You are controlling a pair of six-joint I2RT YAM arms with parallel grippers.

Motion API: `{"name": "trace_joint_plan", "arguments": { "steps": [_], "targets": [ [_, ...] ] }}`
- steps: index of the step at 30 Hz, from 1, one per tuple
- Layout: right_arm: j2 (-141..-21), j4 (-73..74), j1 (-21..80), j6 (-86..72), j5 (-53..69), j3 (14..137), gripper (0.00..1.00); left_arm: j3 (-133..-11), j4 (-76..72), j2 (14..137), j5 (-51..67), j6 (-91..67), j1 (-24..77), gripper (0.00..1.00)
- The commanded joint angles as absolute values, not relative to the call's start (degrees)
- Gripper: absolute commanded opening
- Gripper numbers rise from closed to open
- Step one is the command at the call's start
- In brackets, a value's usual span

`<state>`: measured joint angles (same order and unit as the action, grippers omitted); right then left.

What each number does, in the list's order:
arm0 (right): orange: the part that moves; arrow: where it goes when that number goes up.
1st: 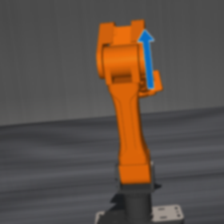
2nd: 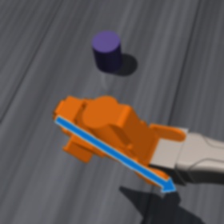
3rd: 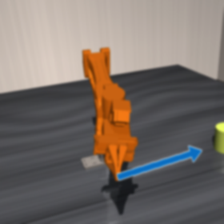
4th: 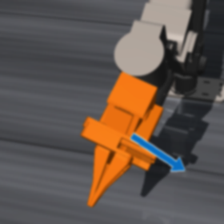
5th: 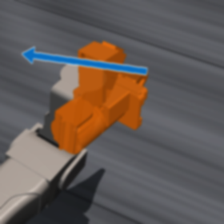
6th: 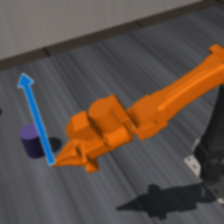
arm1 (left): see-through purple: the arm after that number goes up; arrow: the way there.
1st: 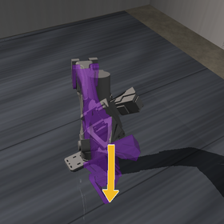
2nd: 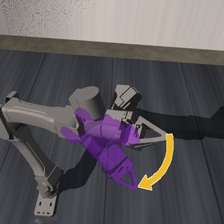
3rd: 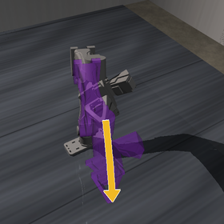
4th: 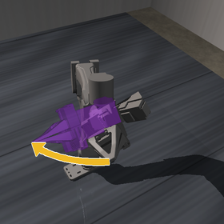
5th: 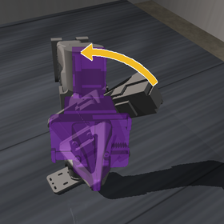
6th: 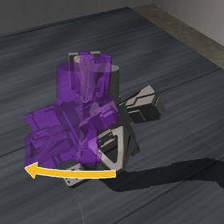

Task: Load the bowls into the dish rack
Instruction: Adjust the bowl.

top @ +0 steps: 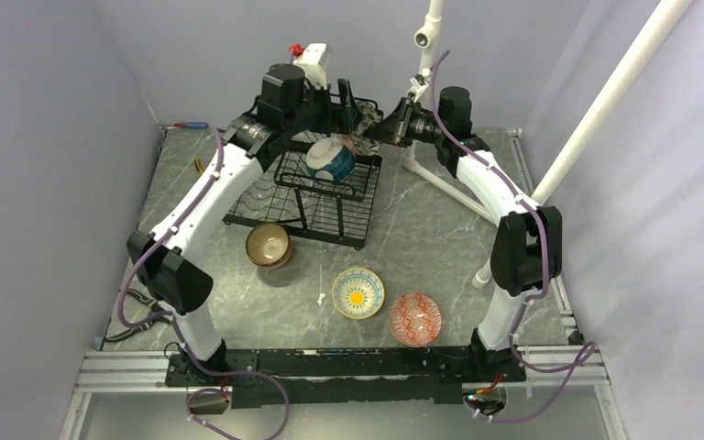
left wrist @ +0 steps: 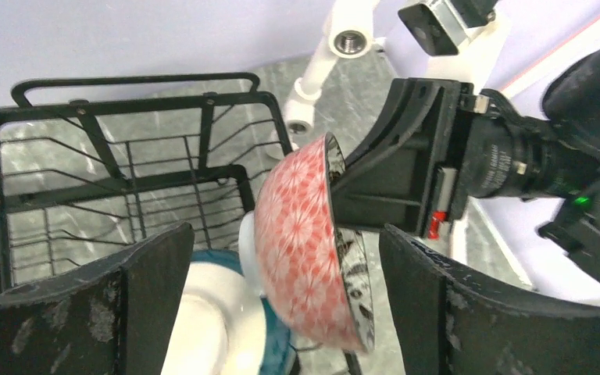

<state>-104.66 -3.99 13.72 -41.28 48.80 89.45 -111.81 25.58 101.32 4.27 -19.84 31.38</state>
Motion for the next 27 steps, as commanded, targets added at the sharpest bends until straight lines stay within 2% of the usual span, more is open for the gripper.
{"name": "trace_joint_plan", "arguments": {
  "steps": [1, 8, 13, 22, 25, 27],
  "targets": [
    [-98.5, -9.8, 12.2, -40.4, 51.3, 89.0, 0.0, -111.0, 27.8, 96.3, 13.8, -26.8, 28.7, 0.94],
    [-95.3, -14.0, 12.1, -40.4, 54.8, 86.8, 0.0, -108.1, 31.4, 96.5, 26.8, -34.9, 25.1, 0.94],
    [-93.8, -14.4, 12.1, -40.4, 54.8, 84.6, 0.0, -103.8, 27.1, 95.6, 33.1, -36.8, 25.0, 0.94],
    [-92.6, -17.0, 12.3, -42.4, 55.7, 81.5, 0.0, -101.9, 22.1, 97.1, 36.9, -39.7, 26.8, 0.94],
    [-92.2, -17.8, 12.4, -43.0, 55.6, 80.5, 0.0, -102.5, 21.8, 98.1, 37.7, -39.7, 27.4, 0.85],
    [-92.4, -17.8, 12.5, -43.0, 55.8, 80.6, 0.0, -103.1, 21.6, 98.5, 37.9, -39.9, 27.6, 0.85]
  ]
}}
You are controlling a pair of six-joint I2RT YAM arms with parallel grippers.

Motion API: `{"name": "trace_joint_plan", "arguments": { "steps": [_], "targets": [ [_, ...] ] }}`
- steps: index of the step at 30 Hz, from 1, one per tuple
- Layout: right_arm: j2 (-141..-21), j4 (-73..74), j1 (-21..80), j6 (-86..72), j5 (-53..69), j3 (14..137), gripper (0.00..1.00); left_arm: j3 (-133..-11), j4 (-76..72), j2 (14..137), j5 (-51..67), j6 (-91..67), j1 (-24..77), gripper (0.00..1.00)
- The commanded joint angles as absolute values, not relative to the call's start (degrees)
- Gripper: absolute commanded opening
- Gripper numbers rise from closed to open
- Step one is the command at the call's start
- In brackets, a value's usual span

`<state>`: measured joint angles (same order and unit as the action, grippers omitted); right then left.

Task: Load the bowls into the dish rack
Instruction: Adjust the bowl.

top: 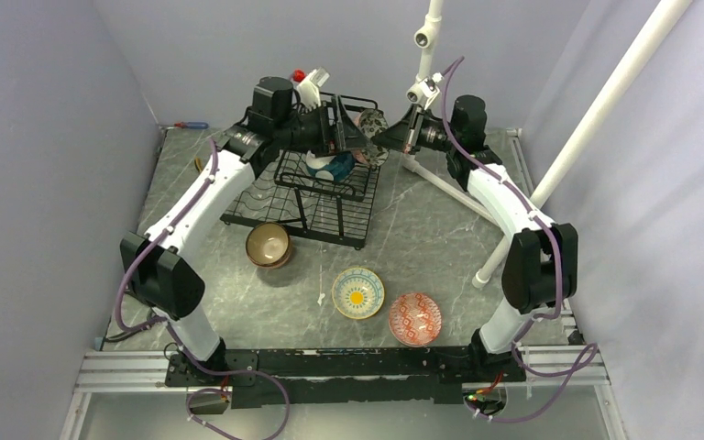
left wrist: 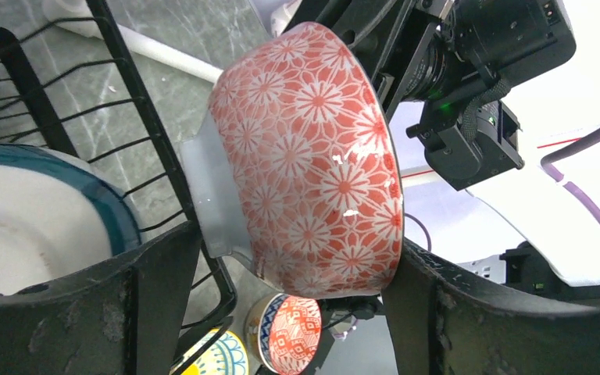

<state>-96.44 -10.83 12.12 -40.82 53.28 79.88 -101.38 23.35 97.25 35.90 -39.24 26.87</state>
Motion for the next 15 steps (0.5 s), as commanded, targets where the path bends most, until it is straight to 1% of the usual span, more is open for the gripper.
{"name": "trace_joint_plan", "arguments": {
  "steps": [1, 3, 4, 7, 8, 9, 10, 12, 15],
  "targets": [
    [-92.6, -17.5, 12.6, -42.9, 55.9, 80.8, 0.0, -103.4, 21.5, 98.8, 37.9, -39.9, 27.8, 0.85],
    [-92.9, -17.2, 12.7, -42.7, 56.1, 81.1, 0.0, -104.5, 22.2, 99.5, 38.0, -39.8, 28.1, 0.84],
    [-93.0, -17.0, 12.7, -42.6, 56.0, 81.2, 0.0, -105.0, 22.6, 99.9, 38.1, -39.6, 28.2, 0.82],
    [-93.0, -16.7, 12.7, -42.5, 56.0, 81.3, 0.0, -106.0, 23.4, 100.3, 37.6, -39.4, 28.2, 0.7],
    [-93.1, -16.9, 12.7, -42.7, 56.0, 81.3, 0.0, -106.1, 23.3, 100.3, 37.4, -39.3, 28.2, 0.65],
    [-93.3, -16.9, 12.7, -42.7, 56.1, 81.4, 0.0, -106.2, 23.2, 100.3, 37.3, -39.2, 28.2, 0.57],
    [-93.4, -16.6, 12.7, -42.5, 56.2, 81.5, 0.0, -106.5, 23.4, 100.4, 36.9, -38.8, 28.2, 0.45],
    [-93.7, -15.5, 12.7, -41.8, 56.2, 82.0, 0.0, -107.3, 24.0, 100.4, 35.9, -38.1, 28.2, 0.28],
    [-94.0, -14.7, 12.7, -41.5, 56.2, 82.3, 0.0, -108.5, 25.2, 100.6, 34.2, -36.9, 28.2, 0.05]
  ]
}}
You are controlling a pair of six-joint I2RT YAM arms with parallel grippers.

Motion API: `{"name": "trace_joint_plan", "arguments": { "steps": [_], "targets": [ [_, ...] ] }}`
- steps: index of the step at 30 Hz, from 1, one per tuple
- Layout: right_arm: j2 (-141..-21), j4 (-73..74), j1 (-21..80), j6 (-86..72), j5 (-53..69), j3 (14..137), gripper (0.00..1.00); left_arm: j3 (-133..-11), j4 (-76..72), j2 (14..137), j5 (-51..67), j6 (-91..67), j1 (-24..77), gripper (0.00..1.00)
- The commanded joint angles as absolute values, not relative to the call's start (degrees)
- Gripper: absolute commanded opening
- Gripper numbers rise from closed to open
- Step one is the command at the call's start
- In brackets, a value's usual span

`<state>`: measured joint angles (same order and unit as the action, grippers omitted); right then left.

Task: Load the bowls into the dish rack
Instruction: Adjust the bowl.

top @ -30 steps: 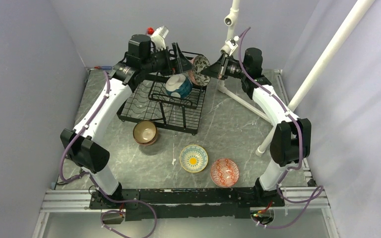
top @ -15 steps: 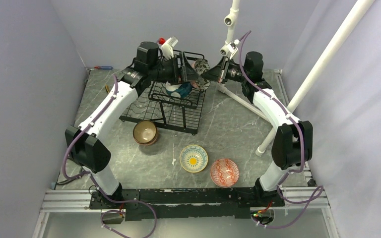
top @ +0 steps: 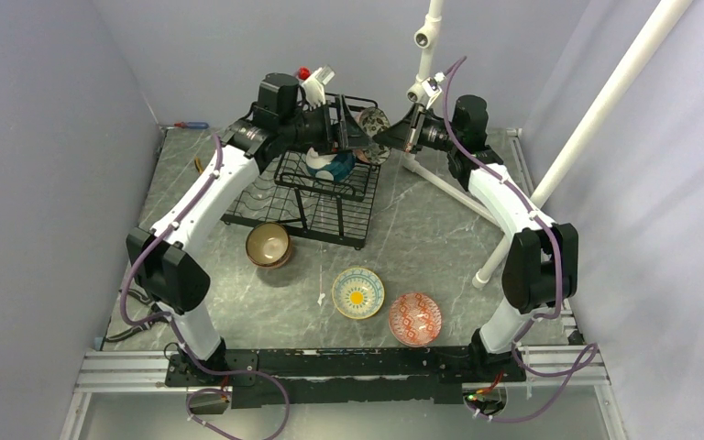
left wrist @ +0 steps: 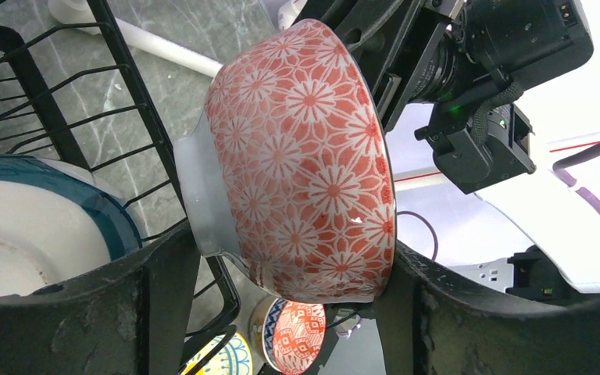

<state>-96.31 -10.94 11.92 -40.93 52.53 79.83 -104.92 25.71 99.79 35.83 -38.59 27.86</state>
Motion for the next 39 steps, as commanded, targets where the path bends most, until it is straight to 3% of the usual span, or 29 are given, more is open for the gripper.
{"name": "trace_joint_plan", "arguments": {
  "steps": [1, 3, 4, 5, 6, 8, 10, 14, 17, 19, 25, 26, 30, 31, 35, 39],
  "targets": [
    [-94.0, -14.7, 12.7, -41.7, 56.2, 82.4, 0.01, -109.0, 25.7, 100.6, 33.3, -36.6, 28.2, 0.03],
    [-94.1, -14.7, 12.7, -41.8, 56.1, 82.5, 0.0, -109.4, 25.9, 100.6, 33.0, -35.6, 28.2, 0.05],
    [-94.2, -14.4, 12.7, -41.9, 56.1, 82.7, 0.0, -109.6, 26.0, 100.7, 32.9, -35.2, 28.2, 0.14],
    [-94.2, -13.8, 12.7, -41.7, 56.0, 83.0, 0.0, -109.9, 26.5, 100.7, 32.4, -35.0, 28.2, 0.29],
    [-94.2, -13.2, 12.7, -41.4, 55.7, 83.1, 0.0, -110.0, 26.6, 100.8, 31.8, -34.9, 28.2, 0.53],
    [-93.9, -12.3, 12.7, -40.9, 55.2, 83.2, 0.0, -109.8, 26.0, 101.0, 31.6, -35.2, 28.2, 0.72],
    [-93.8, -11.7, 12.7, -40.6, 54.9, 83.2, 0.0, -109.7, 24.9, 101.3, 32.3, -35.9, 28.2, 0.78],
    [-93.8, -10.7, 12.7, -40.1, 54.6, 83.4, 0.0, -111.0, 24.7, 102.6, 33.7, -36.7, 28.2, 0.85],
    [-93.5, -8.5, 12.8, -38.4, 53.7, 83.7, 0.0, -111.6, 24.2, 103.2, 34.3, -37.1, 28.2, 0.85],
    [-93.4, -7.8, 12.7, -37.7, 53.2, 83.7, 0.0, -112.1, 24.1, 103.5, 34.7, -37.2, 28.2, 0.79],
    [-93.5, -7.7, 12.8, -37.7, 52.7, 83.8, 0.0, -112.9, 26.1, 103.5, 35.4, -36.5, 28.2, 0.45],
    [-93.5, -7.7, 12.7, -37.8, 52.7, 83.8, 0.0, -112.7, 26.4, 103.4, 35.4, -36.5, 28.2, 0.43],
    [-93.4, -7.9, 12.7, -37.9, 52.8, 83.9, 0.0, -112.9, 30.1, 102.7, 33.0, -35.6, 28.2, 0.8],
    [-93.3, -7.7, 12.7, -37.7, 52.6, 84.0, 0.0, -112.9, 30.8, 102.5, 32.4, -35.4, 28.2, 0.83],
    [-92.8, -7.0, 12.8, -37.2, 52.0, 84.1, 0.0, -112.4, 32.9, 102.0, 31.8, -35.2, 28.2, 0.88],
    [-92.2, -7.5, 12.8, -37.5, 51.9, 83.2, 0.0, -111.6, 32.2, 101.8, 33.1, -36.0, 28.3, 0.84]
  ]
}}
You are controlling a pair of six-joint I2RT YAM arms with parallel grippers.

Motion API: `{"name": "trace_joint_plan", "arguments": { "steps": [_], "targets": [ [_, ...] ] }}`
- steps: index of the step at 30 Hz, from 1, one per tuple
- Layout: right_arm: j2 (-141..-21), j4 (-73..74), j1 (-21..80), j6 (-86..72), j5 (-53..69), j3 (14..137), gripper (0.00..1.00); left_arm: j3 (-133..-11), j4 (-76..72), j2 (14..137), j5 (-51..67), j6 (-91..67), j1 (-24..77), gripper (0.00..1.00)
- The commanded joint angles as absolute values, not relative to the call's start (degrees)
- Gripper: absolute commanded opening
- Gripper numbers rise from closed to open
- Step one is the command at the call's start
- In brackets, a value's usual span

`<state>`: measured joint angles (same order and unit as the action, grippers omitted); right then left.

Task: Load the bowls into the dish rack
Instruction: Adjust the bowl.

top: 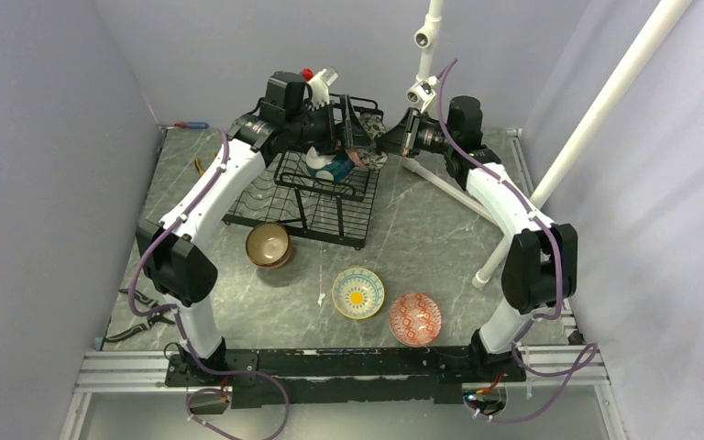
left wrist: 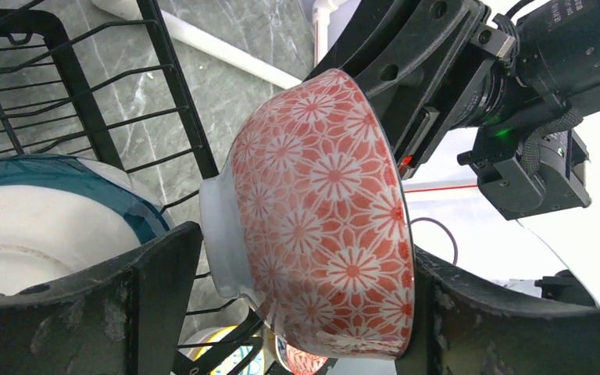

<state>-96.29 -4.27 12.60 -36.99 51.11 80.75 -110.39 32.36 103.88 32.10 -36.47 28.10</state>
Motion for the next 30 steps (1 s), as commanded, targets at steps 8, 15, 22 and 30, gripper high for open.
{"name": "trace_joint_plan", "arguments": {
  "steps": [8, 15, 22, 30],
  "targets": [
    [-92.4, -6.6, 12.7, -36.7, 51.3, 83.3, 0.0, -113.4, 32.2, 102.4, 34.7, -36.5, 28.3, 0.35],
    [-93.0, -6.8, 12.7, -37.0, 50.6, 84.1, 0.25, -116.4, 33.3, 103.2, 31.4, -35.5, 28.1, 0.03],
    [-92.7, -5.0, 12.6, -35.7, 48.5, 85.3, 0.59, -117.9, 31.7, 102.9, 23.4, -32.1, 27.4, 0.03],
    [-89.9, -2.6, 11.8, -33.8, 42.6, 84.1, 0.88, -120.1, 29.3, 103.9, 11.9, -23.0, 27.4, 0.03]
  ]
}}
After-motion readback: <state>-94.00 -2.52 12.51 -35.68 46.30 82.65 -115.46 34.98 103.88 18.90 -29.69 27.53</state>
